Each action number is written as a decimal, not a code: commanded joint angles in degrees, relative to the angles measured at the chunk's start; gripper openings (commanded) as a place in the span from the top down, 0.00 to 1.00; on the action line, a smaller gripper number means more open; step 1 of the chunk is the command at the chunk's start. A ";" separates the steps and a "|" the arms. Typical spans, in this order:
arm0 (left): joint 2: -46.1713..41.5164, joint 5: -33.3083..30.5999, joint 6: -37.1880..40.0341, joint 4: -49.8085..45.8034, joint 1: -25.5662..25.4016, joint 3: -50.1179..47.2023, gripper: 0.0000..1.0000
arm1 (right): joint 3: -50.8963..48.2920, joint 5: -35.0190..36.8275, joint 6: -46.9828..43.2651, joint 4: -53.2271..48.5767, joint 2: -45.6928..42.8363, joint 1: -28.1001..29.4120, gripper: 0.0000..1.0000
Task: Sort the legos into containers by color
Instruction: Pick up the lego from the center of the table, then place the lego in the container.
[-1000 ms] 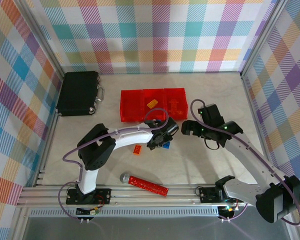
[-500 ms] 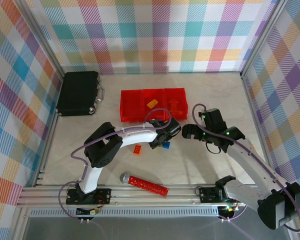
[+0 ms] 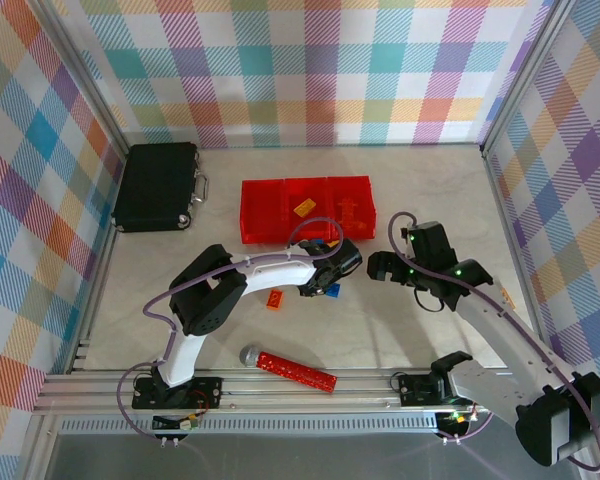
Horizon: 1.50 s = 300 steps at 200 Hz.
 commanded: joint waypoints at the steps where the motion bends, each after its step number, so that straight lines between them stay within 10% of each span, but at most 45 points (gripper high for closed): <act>1: -1.00 -2.12 1.21 4.09 -0.22 -1.82 0.79 | -1.02 0.38 -0.94 0.47 -1.16 -0.34 0.01; 106: -14.05 3.15 25.03 -5.54 1.80 7.73 0.89 | -1.06 7.15 -0.37 0.80 -4.31 -0.70 0.01; 201: -14.65 7.92 46.93 -10.06 21.64 14.48 0.88 | 0.18 7.09 2.32 1.62 -2.19 -0.79 0.01; 300: -6.11 16.88 53.33 -1.15 33.34 11.73 0.83 | -0.63 8.38 5.45 -1.18 -3.04 -0.79 0.01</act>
